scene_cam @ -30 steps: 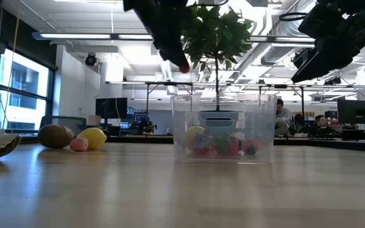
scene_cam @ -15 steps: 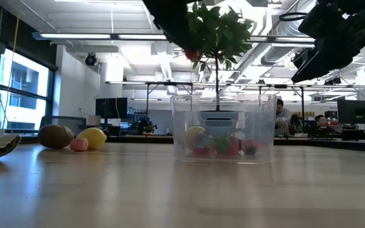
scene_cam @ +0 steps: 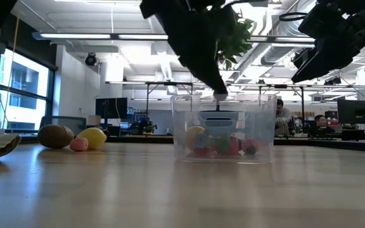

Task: Pick and placing Produce into tupperware
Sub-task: Put the red cherry into the transparent container

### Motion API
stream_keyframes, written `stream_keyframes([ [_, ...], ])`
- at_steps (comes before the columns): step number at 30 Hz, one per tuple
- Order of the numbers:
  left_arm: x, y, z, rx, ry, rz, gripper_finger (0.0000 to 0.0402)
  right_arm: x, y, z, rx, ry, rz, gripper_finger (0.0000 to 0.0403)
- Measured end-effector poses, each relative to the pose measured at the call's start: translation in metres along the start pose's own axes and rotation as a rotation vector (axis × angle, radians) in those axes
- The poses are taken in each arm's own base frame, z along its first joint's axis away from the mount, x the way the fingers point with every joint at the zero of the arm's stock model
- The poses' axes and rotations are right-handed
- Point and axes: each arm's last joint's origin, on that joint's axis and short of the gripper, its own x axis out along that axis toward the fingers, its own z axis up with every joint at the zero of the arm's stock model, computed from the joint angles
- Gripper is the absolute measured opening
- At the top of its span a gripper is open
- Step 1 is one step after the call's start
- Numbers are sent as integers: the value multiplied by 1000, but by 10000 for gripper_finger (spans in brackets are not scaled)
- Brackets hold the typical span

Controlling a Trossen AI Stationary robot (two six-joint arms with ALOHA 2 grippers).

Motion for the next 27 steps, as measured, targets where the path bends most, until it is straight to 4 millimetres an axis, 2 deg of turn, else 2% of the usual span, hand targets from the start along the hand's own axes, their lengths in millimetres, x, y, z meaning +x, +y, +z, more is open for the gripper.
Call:
stream_keyframes([
  [6,21,-1,-8,12,46,-37,99,0,0,0,0,1,0,73],
  [17,23,-1,-7,39,42,-41,102,0,0,0,0,1,0,73],
  [27,23,-1,-7,15,43,-41,160,0,0,0,0,1,0,73],
])
